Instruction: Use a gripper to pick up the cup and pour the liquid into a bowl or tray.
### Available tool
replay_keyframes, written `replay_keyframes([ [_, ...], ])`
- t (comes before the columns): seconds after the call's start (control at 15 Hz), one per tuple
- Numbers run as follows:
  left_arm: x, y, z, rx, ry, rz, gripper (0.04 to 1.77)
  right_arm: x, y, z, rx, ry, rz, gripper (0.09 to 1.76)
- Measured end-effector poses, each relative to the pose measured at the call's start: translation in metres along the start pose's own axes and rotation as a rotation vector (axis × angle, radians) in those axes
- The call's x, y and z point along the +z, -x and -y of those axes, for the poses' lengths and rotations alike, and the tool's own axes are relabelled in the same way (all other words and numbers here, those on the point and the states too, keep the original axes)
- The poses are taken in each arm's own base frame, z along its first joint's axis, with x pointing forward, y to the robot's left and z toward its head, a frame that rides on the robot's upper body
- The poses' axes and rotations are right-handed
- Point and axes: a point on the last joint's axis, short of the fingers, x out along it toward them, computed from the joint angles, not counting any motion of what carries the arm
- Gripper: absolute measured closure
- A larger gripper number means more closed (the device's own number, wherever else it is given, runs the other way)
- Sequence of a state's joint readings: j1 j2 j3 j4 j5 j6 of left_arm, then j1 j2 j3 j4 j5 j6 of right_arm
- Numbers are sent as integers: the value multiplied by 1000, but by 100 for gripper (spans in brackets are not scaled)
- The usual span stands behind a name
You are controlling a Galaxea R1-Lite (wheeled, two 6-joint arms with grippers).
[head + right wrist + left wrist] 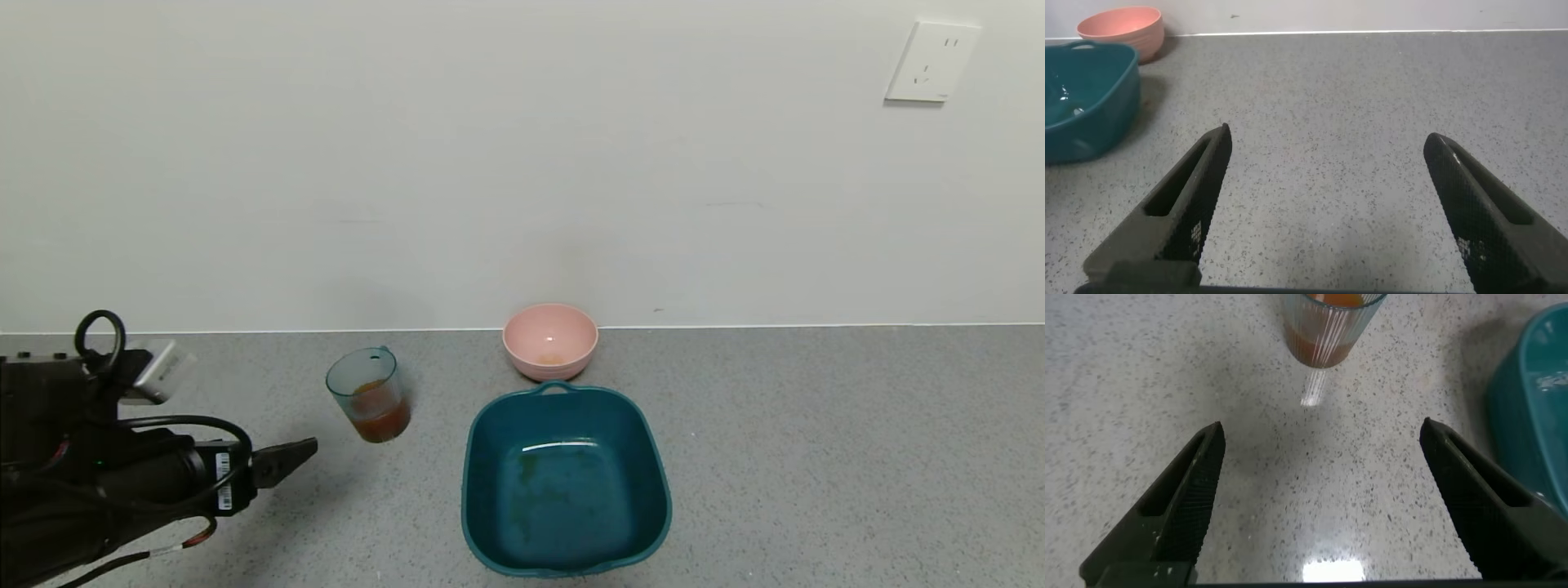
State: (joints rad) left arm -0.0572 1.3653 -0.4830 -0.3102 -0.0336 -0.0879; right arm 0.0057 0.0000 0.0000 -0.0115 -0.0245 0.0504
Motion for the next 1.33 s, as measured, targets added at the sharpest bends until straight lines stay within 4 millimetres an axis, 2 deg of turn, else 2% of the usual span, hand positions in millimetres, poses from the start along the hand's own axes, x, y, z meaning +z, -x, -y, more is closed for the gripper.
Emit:
replay_keyframes([
  [0.4,-7,-52,2,-5,-15,-67,9,0,0,0,-1,0,0,14],
  [0.67,-8,-81,5,-21,-25,-30,9,0,0,0,0,0,0,14],
  [1.33,-8,-134,6,-26,-49,-36,9,0,0,0,-1,0,0,14],
])
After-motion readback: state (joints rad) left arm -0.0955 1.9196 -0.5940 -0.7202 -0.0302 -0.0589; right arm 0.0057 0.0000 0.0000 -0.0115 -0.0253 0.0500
